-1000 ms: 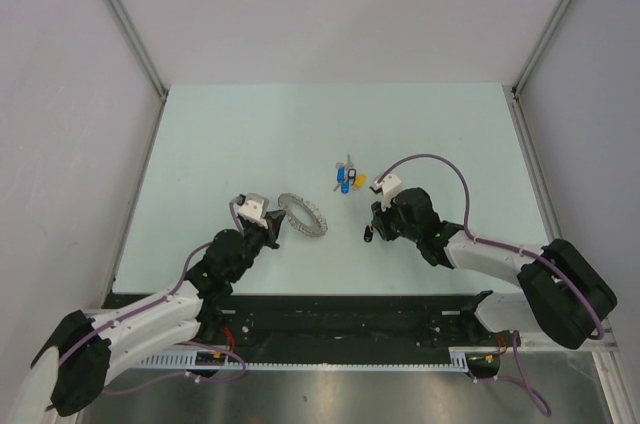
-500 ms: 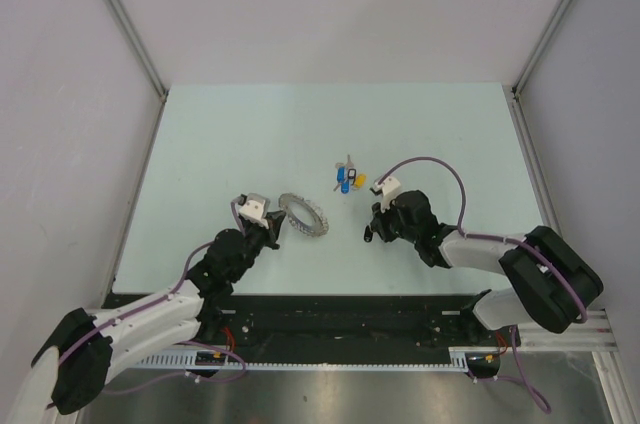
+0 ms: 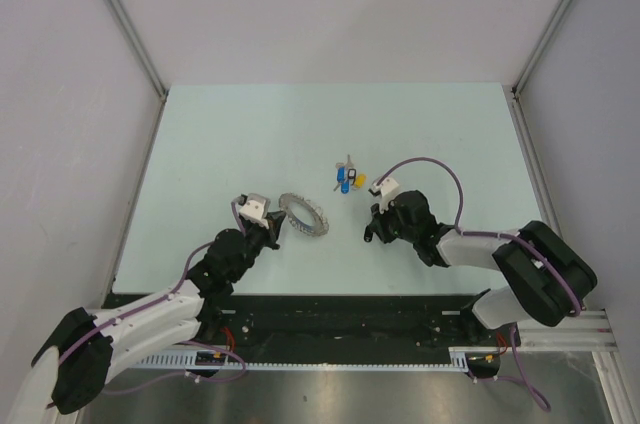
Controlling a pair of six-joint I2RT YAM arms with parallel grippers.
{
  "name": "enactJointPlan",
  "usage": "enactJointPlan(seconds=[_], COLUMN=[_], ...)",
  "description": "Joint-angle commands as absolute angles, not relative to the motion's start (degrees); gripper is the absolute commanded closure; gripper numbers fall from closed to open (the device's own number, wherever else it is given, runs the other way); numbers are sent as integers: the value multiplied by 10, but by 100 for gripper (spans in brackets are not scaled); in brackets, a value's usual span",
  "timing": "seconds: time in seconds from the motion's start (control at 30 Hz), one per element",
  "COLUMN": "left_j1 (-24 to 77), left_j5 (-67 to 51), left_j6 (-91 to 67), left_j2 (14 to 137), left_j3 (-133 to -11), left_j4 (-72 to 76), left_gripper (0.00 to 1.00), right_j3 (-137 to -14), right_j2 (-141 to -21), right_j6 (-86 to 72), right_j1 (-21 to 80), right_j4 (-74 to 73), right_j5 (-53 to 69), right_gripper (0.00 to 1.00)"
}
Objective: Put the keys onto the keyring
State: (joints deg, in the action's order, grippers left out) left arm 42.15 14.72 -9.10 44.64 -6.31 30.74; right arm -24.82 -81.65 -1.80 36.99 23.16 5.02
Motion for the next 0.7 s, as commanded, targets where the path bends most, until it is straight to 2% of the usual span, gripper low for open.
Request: enactJointPlan(seconds=[0.0, 0.67], left_j1=[422, 422], left_j5=[150, 147], left_j6=[-106, -105], left_j2=[448, 452], left_j3=[-65, -65], left_j4=[341, 341], left_gripper=[99, 99], right_j3=[-246, -247], right_j2=[-828, -842], right_j6=[-17, -14], right_j1=[367, 361], right_j4=[268, 279], right_j5=[57, 64], right_gripper=[85, 91])
